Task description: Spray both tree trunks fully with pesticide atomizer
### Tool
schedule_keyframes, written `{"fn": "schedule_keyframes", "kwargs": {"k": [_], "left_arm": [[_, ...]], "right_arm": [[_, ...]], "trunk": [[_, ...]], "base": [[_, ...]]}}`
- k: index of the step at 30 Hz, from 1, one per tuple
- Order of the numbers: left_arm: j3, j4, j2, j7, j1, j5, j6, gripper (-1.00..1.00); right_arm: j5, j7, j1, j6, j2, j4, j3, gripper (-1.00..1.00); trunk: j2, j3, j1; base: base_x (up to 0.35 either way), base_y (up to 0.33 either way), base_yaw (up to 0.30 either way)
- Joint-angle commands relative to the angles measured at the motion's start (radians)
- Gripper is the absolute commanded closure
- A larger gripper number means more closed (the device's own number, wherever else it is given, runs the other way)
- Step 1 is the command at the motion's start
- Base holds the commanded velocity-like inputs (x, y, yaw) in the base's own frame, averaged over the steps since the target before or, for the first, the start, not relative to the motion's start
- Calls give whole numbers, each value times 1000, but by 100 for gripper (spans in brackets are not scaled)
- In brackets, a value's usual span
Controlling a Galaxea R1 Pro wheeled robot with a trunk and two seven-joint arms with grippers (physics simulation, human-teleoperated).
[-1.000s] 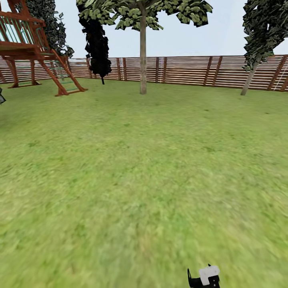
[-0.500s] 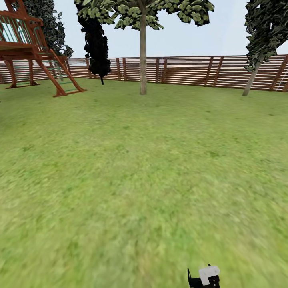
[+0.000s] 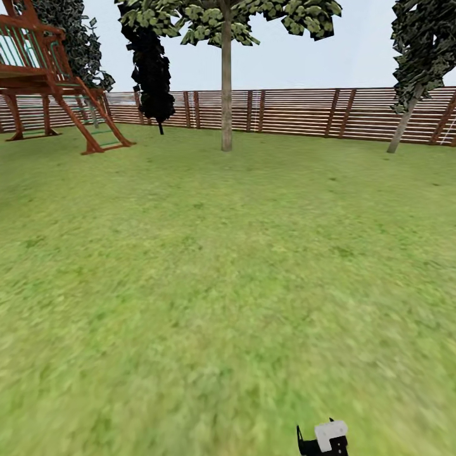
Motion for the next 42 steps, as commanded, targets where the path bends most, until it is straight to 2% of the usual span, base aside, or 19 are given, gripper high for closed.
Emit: {"fn": "schedule_keyframes", "kwargs": {"k": [1, 42], "left_arm": [[5, 1, 0, -1, -1, -4, -3, 100], [5, 1, 0, -1, -1, 2, -3, 100]], "right_arm": [[11, -4, -1, -3, 0, 1, -8, -100], [11, -4, -1, -3, 0, 1, -8, -100]], "trunk": [[0, -1, 0], [0, -1, 0]], "base": [[336, 0, 0], [336, 0, 0]]}}
